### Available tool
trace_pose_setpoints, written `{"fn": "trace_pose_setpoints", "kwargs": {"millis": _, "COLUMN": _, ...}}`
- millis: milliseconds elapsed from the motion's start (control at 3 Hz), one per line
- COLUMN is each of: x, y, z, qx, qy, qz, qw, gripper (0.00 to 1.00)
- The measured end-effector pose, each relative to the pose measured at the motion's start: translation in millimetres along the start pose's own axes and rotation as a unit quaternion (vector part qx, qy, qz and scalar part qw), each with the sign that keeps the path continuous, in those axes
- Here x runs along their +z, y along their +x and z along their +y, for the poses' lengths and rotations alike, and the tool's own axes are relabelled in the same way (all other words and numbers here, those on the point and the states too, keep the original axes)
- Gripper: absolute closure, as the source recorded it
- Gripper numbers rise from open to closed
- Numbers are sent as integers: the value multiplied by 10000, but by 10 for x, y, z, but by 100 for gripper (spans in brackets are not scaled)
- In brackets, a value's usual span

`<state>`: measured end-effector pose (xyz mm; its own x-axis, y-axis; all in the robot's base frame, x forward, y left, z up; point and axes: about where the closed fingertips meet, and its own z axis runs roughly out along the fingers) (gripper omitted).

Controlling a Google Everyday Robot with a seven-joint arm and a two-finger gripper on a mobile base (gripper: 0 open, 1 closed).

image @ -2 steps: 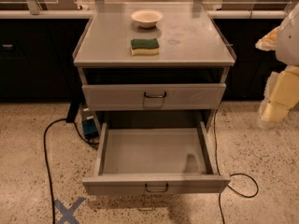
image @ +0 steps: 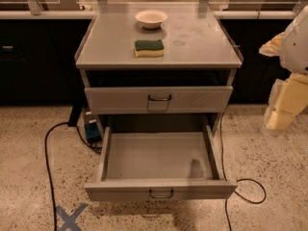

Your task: Close middle drawer

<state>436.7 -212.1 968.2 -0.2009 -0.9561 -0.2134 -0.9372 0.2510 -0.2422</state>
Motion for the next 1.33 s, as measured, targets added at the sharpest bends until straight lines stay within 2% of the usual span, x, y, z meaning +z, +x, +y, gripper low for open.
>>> {"fn": "trace_pose_setpoints", "kwargs": {"millis": 333, "x": 491, "y": -17, "z": 204, "qx": -51, "qy": -377, "qz": -333, "qw": 9987, "gripper": 0}}
{"fn": "trace_pose_setpoints", "kwargs": {"millis": 667, "x": 1298, "y": -125, "z": 606, "qx": -38, "qy": -961, "qz": -840, "qw": 9918, "gripper": 0}}
{"fn": "trace_pose_setpoints", "kwargs": {"millis": 1000, "x": 2159, "y": -196, "z": 1086, "qx": 18, "qy": -1617, "qz": -1277, "qw": 9785, "gripper": 0}}
{"fn": "trace_pose_setpoints", "kwargs": {"millis": 1333, "x": 2863, "y": -124, "z": 1560, "qx": 67, "qy": -2239, "qz": -1467, "qw": 9635, "gripper": 0}}
